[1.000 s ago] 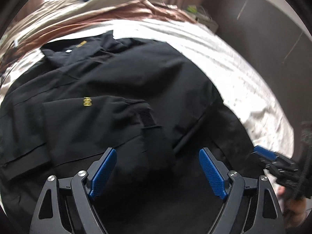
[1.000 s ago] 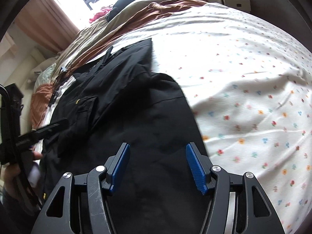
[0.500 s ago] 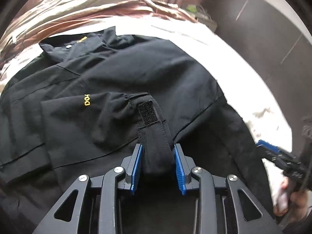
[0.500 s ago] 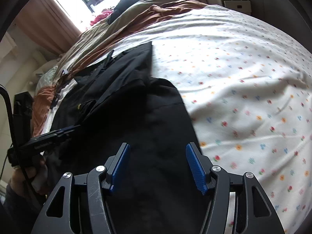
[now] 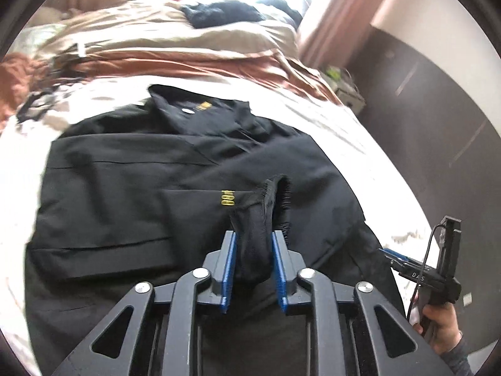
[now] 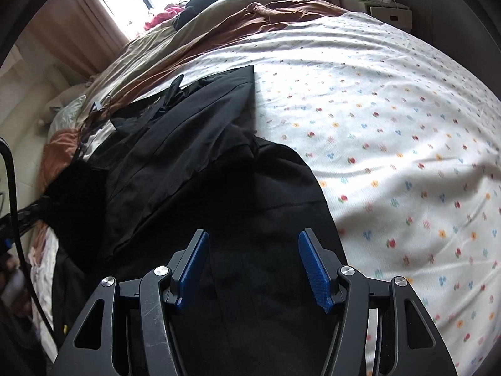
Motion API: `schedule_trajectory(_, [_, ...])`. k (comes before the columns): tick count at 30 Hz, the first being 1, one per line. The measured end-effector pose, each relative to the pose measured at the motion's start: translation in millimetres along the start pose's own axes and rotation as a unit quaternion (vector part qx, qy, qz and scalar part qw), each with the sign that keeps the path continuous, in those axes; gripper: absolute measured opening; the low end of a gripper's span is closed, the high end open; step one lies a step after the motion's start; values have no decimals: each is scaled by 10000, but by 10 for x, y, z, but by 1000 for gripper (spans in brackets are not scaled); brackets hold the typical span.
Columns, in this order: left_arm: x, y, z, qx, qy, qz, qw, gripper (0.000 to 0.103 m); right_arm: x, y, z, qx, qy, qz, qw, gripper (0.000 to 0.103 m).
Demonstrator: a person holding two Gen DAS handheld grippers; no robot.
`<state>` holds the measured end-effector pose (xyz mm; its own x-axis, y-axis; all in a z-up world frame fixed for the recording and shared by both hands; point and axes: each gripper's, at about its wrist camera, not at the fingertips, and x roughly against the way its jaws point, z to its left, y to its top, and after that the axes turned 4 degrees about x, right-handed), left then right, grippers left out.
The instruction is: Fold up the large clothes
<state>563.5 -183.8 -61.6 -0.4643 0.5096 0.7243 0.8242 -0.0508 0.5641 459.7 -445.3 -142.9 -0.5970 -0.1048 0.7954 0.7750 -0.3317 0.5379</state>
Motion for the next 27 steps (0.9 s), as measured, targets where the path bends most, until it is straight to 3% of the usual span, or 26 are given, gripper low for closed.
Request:
schedule_trajectory(10, [397,-128,968,814,551,-225,9949,15,-128,68,279,263,30,119,9996,60])
schedule_trajectory(14, [423,-285,1342,1150,989,-14,9884,15,-196,51,333,441,-103,221,9987,60])
schedule_trajectory(17, [372,-395,1665,1657,902,290,9816,17,-216,51,305,475,-267,246,9982,60])
schedule_trajectory(18, [357,-432,1757,1811,833,351,9793,23,-207,60,293,493,-337,223,9980,60])
schedule_trajectory(20, [346,-477,1835,1941,801,359,9770,47,-186,83,270,551,-489,162,9972,60])
schedule_trajectory(21, [347,-489,1843,1969,808,328,9765,65,-182,99,259,583,-560,150,9966,60])
schedule_trajectory(22, [350,-492,1854,2001,776,253,9764,77,-181,111,250,609,-610,151,9962,60])
schedule_trajectory(24, [339,-490,1845,2058,637,129,9764,80,-192,140,219,634,-672,176,9956,60])
schedule_trajectory(27, [217,-484,1795,2019,577,264,9773,80,-232,189,177,680,-825,197,9941,60])
